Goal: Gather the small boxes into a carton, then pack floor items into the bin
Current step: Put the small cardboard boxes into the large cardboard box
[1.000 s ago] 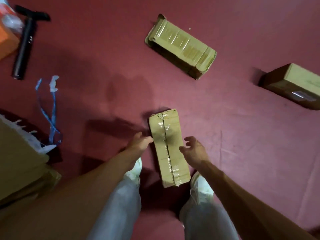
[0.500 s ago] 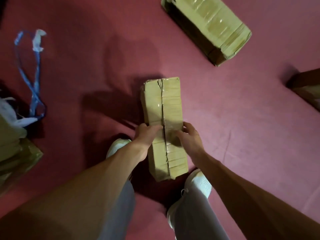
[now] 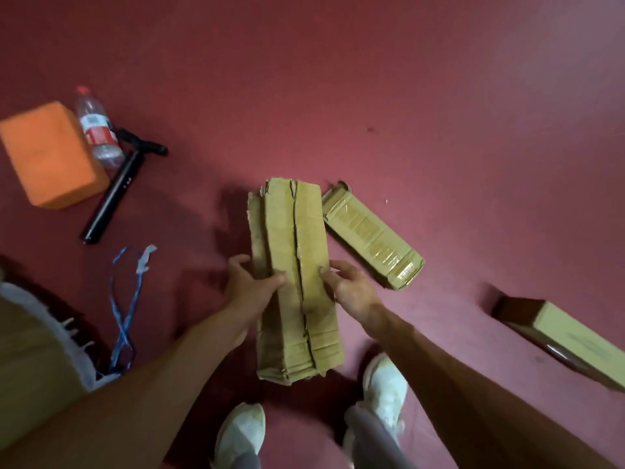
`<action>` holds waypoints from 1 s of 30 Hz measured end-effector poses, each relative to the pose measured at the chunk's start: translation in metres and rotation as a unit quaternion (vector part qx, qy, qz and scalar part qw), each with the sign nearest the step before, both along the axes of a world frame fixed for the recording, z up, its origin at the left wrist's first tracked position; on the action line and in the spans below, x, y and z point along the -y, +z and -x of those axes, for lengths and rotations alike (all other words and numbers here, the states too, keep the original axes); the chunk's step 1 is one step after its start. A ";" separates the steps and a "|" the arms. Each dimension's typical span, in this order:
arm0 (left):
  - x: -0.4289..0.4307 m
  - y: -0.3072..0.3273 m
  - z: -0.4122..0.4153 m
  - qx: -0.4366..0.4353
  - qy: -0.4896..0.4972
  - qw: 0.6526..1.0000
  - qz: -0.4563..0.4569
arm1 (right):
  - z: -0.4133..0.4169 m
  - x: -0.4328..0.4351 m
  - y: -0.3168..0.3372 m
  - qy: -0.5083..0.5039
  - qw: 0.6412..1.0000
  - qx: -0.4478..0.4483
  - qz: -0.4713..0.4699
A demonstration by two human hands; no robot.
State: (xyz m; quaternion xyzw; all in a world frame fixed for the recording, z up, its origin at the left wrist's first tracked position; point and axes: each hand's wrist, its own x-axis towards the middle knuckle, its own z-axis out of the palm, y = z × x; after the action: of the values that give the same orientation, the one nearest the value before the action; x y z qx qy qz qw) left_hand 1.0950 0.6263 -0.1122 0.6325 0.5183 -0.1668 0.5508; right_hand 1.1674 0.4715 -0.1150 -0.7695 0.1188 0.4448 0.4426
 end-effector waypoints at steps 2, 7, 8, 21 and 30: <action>0.001 -0.012 -0.020 -0.009 0.029 0.999 -0.015 | -0.032 0.006 -0.012 0.042 0.998 0.033 0.041; 0.020 -0.059 -0.057 -0.057 0.090 0.993 -0.052 | -0.103 0.051 -0.071 0.123 0.971 0.093 0.182; 0.024 -0.072 -0.061 -0.064 0.096 0.992 -0.055 | -0.115 0.062 -0.083 0.129 0.966 0.098 0.203; 0.053 -0.139 -0.086 -0.074 0.072 0.980 -0.172 | -0.155 0.104 -0.197 0.214 0.939 0.135 0.232; 0.016 -0.032 -0.067 -0.038 0.076 0.986 -0.140 | -0.122 0.083 -0.079 0.064 0.971 0.137 0.185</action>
State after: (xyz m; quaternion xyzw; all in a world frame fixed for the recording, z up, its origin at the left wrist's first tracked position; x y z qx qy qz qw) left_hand 1.1616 0.6098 -0.1445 0.6555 0.6038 -0.0737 0.4476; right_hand 1.2892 0.3883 -0.1941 -0.8976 0.0881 0.3327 0.2755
